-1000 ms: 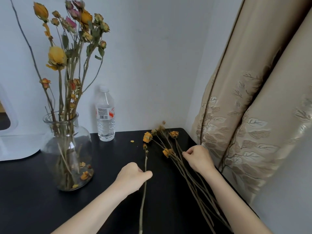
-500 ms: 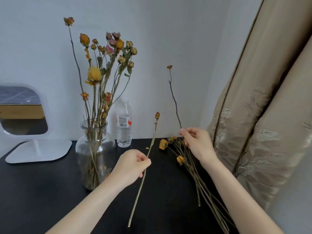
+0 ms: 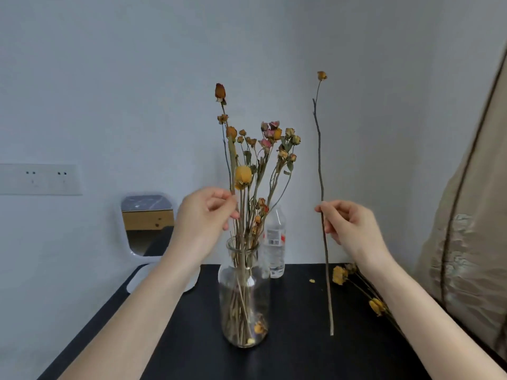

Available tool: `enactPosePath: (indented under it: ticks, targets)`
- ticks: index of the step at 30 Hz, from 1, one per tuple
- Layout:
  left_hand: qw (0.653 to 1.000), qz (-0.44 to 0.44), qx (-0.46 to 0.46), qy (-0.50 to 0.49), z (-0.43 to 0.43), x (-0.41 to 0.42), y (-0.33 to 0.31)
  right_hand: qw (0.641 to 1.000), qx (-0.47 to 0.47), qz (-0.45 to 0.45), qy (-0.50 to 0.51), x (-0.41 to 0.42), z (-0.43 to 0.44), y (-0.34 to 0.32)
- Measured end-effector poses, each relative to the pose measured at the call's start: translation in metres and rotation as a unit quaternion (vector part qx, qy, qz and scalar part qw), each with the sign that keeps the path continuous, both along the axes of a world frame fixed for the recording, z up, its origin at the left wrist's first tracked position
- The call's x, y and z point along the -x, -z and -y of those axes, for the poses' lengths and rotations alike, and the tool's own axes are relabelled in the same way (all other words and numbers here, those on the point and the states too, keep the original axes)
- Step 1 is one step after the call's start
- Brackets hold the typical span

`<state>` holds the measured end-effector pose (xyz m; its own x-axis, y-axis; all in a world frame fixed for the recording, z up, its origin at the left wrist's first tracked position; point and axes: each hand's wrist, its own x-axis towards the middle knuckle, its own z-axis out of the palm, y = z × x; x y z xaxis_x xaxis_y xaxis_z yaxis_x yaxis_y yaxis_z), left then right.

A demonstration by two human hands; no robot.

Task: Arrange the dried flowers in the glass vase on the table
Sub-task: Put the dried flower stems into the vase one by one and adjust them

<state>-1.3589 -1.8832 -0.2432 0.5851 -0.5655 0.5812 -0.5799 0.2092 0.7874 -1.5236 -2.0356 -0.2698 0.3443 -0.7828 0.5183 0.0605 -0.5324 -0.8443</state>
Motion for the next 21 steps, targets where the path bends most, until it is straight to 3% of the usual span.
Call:
enactPosePath:
  ticks: [8, 21]
  targets:
    - [0.996, -0.004, 0.08, -0.045, 0.014, -0.027, -0.029, 0.999, 0.017, 0.009, -0.028, -0.022, -0.012, -0.009]
    - [0.998, -0.008, -0.036, -0.05, 0.039, -0.035, 0.021, 0.999, 0.029, -0.001, -0.021, -0.023, -0.012, -0.005]
